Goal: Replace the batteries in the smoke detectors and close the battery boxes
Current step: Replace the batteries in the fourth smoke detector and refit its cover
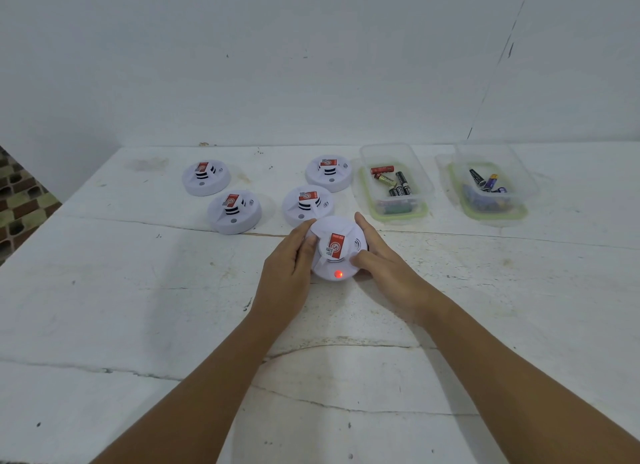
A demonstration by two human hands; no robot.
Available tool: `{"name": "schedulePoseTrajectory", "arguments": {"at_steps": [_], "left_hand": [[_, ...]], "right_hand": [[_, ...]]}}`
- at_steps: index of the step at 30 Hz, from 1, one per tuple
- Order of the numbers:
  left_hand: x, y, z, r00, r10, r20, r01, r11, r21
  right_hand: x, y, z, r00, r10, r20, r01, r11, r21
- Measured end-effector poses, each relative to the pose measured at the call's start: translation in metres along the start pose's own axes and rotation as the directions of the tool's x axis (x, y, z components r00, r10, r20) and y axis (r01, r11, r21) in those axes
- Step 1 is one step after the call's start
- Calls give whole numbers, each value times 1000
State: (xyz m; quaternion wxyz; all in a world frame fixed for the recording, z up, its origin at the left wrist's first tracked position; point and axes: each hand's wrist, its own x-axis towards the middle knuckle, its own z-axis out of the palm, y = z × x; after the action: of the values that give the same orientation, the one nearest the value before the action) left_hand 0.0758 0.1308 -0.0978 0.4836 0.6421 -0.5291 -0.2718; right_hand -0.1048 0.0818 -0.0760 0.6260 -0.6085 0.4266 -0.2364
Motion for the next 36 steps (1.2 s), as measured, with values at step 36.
{"name": "schedulePoseTrajectory", "arguments": {"at_steps": [36], "left_hand": [[0, 3, 0, 1000, 10, 8, -10, 999, 32]], "right_hand": [[6, 10, -2, 999, -32, 22, 31, 999, 38]]}}
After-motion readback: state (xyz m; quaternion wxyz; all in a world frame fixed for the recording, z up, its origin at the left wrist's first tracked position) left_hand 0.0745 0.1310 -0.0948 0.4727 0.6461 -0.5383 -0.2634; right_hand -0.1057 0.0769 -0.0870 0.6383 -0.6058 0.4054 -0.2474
